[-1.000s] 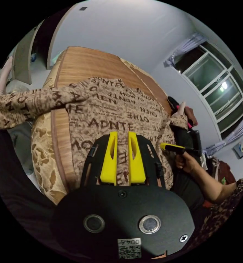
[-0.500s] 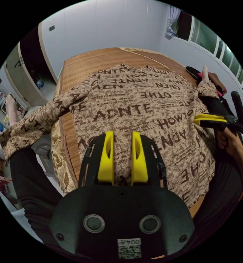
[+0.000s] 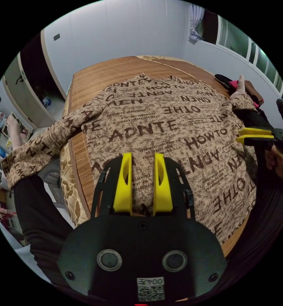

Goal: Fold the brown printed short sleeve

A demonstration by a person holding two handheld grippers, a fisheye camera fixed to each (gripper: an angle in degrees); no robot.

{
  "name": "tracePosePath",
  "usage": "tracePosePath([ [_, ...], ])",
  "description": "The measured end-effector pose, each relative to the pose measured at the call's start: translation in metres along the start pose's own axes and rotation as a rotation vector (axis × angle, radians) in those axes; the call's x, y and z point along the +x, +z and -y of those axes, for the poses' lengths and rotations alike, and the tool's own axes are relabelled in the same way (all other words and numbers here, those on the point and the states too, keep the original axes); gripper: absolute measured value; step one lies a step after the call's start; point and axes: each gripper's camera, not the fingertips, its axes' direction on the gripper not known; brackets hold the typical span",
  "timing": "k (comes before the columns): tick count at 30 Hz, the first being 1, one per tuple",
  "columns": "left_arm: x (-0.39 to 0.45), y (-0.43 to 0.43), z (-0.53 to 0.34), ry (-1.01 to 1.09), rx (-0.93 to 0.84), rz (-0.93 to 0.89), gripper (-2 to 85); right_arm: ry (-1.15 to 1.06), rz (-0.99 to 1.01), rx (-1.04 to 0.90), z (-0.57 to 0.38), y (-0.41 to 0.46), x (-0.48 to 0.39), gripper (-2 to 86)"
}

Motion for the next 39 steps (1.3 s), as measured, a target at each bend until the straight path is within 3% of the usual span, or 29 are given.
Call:
tracePosePath([
  [5, 0.020, 0.009, 0.002, 0.008, -0.001, 0.021, 9.7, 0.011, 0.075, 0.165, 0.024, 0.000, -0.012, 15.4],
  [11, 0.034, 0.019, 0.005, 0.009, 0.002, 0.023, 9.7, -0.081, -0.042, 0.183, 0.022, 0.033, -0.032, 16.8],
  [18, 0.045, 0.027, 0.009, 0.006, 0.005, 0.019, 9.7, -0.080, -0.004, 0.162, 0.019, 0.028, -0.012, 16.5],
  [21, 0.046, 0.031, 0.011, -0.005, 0.006, 0.005, 9.7, -0.031, 0.086, 0.116, 0.026, 0.017, 0.010, 15.8],
  [23, 0.048, 0.034, 0.012, -0.006, 0.007, 0.004, 9.7, 0.016, 0.168, 0.202, 0.038, -0.003, 0.035, 15.9],
  [30, 0.053, 0.038, 0.020, 0.003, 0.003, -0.016, 9.7, -0.074, 0.159, 0.284, 0.087, -0.026, 0.107, 16.2],
  [35, 0.049, 0.018, 0.078, 0.041, 0.203, -0.009, 9.2, 0.114, 0.253, 0.299, 0.087, 0.006, 0.152, 15.4],
  [39, 0.037, 0.042, 0.148, 0.026, 0.209, 0.006, 9.3, 0.064, 0.217, 0.308, 0.103, 0.009, 0.143, 14.6],
])
